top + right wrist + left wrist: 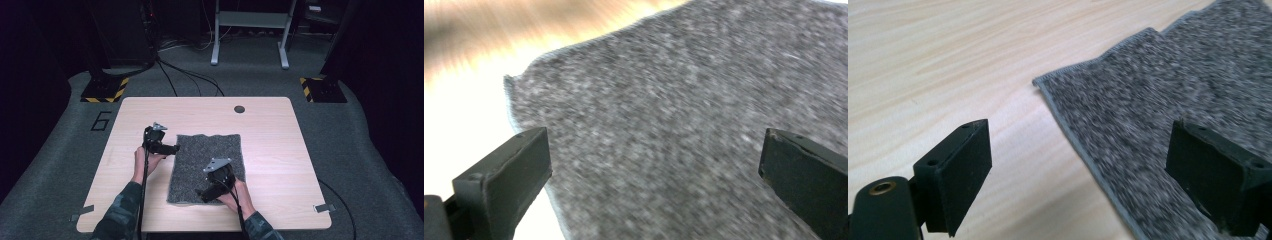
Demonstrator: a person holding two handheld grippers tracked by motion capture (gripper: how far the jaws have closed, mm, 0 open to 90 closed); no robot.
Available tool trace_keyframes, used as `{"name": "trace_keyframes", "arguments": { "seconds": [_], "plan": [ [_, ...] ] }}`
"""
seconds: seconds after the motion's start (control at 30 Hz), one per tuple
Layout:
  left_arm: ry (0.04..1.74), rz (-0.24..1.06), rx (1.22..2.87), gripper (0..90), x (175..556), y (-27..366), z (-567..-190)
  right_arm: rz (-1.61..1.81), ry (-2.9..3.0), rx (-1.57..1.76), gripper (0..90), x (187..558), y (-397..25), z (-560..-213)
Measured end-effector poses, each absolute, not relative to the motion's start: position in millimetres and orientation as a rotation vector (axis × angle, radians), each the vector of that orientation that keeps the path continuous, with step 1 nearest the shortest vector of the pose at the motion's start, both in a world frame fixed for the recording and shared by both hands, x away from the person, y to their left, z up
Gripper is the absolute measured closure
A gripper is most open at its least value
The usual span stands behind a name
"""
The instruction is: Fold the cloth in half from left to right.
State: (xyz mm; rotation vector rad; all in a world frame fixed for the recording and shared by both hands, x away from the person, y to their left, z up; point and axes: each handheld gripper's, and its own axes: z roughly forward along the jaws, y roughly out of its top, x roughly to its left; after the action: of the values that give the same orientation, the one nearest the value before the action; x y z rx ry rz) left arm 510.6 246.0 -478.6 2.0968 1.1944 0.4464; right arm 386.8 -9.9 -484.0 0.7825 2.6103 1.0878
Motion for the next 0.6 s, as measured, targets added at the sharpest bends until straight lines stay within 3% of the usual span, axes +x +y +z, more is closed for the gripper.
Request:
{"name": "trace_keyframes", "arguments": {
  "seconds": [0.6],
  "plan": [
    [1.239,0.441,2.137,8.8,554,234,-489,1.099,2.708,0.673,0.1,361,60,-497]
  ]
}}
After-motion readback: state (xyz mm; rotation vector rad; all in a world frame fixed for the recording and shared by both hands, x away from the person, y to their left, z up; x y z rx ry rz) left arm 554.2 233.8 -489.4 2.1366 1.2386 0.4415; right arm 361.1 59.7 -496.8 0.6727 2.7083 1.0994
